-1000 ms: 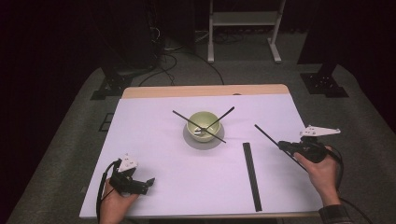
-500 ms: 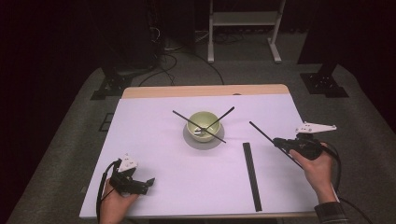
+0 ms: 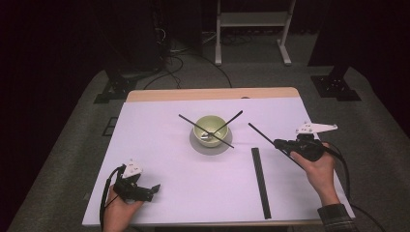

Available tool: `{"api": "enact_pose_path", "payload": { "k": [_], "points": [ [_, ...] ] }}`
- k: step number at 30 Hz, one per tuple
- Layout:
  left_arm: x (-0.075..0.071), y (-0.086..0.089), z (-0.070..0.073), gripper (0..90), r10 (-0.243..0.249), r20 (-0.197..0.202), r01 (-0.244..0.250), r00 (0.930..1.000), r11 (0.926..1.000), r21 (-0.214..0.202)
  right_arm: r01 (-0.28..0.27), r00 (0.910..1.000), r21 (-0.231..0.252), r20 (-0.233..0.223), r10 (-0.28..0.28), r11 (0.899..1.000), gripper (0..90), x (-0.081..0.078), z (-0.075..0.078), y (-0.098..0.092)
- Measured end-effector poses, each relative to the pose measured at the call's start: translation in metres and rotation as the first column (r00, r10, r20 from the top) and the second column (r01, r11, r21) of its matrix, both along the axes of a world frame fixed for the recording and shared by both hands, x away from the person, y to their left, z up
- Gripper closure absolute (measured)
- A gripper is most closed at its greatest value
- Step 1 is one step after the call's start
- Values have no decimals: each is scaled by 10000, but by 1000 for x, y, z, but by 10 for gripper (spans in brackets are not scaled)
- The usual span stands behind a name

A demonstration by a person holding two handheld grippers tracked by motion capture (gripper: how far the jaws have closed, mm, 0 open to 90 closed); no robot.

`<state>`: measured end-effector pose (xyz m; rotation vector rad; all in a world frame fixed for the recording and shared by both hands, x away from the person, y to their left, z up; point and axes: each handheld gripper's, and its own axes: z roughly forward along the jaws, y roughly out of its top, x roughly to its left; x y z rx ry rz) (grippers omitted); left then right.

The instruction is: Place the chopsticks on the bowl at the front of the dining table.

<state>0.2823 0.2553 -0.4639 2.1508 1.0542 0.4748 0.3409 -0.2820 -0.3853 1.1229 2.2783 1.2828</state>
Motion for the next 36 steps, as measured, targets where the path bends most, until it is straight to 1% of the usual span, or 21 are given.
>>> {"api": "enact_pose_path", "payload": {
  "k": [7, 12, 16, 17, 20, 29, 36],
  "points": [
    [0, 0, 0, 0, 9, -13, -9, 10000, 10000, -8, -269, 9996, -82, 61, 269, 9996, 857, 6, 4, 15],
    [0, 0, 0, 0, 11, -11, -11, 10000, 10000, -15, -404, 9991, -78, 89, 405, 9992, 857, 10, 8, 24],
    [0, 0, 0, 0, 19, -7, -19, 10000, 10000, -24, -522, 9985, -179, 147, 524, 9985, 857, 14, 12, 33],
    [0, 0, 0, 0, 18, -1, -18, 10000, 10000, -31, -547, 9983, -134, 171, 549, 9984, 857, 15, 13, 35],
    [0, 0, 0, 0, 16, -3, -16, 10000, 10000, -25, -536, 9984, -241, 149, 540, 9983, 857, 19, 15, 40],
    [0, 0, 0, 0, 5, -12, -5, 10000, 10000, -3, -664, 9977, -165, 96, 665, 9977, 857, 28, 17, 55],
    [0, 0, 0, 0, 14, 2, -14, 10000, 10000, -5, -687, 9975, -120, 152, 689, 9976, 857, 34, 21, 63]
  ]
}}
